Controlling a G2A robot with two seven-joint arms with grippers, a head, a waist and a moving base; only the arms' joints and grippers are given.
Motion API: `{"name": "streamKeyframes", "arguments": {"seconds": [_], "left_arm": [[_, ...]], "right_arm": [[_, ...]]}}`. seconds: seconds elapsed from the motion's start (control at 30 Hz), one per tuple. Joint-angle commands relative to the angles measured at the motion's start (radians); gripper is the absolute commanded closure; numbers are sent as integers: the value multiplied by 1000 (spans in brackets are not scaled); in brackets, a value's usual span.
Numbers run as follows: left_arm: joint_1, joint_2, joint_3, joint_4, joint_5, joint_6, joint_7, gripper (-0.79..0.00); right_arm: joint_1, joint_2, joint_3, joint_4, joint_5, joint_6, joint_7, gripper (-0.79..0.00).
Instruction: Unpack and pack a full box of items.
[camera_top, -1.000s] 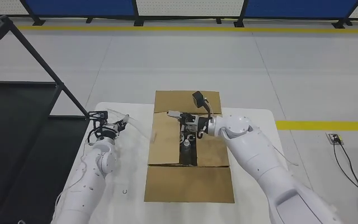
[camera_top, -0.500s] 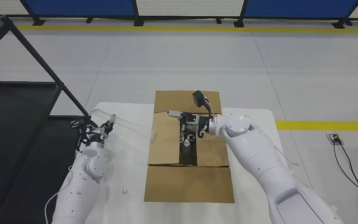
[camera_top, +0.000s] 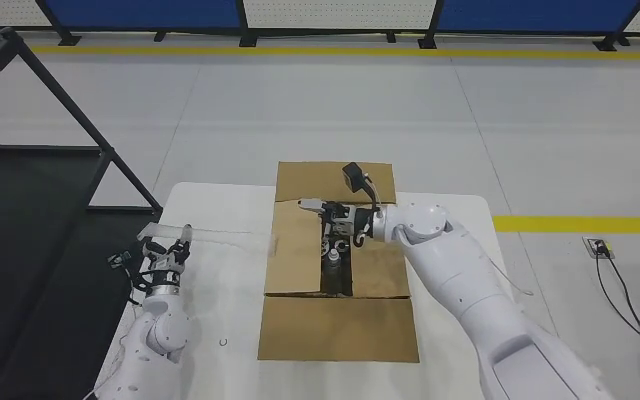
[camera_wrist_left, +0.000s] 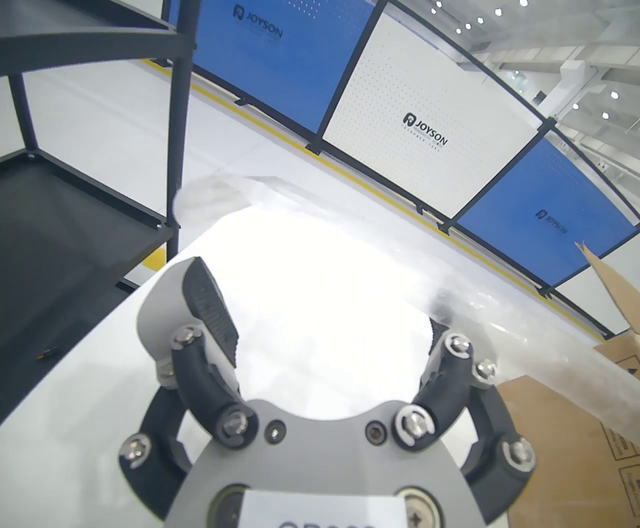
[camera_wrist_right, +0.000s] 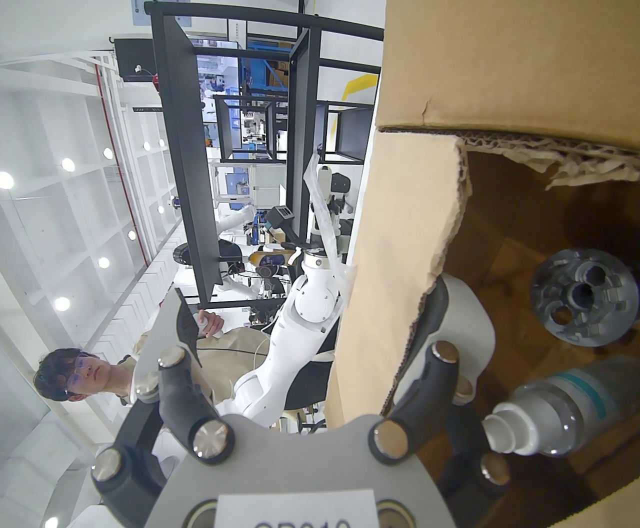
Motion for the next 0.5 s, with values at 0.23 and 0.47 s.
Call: {"name": "streamKeyframes", "arguments": {"seconds": [0.23,0.47], "left_arm": [[141,6,-56,-170,-33,45,-25,-785],[219,5,-67,-238,-49,41,-54,-785]], "right_arm": [[4,-10,4,8,-12,3,10,-785],[7,-17,10,21,-16,-1,15,-785]]}}
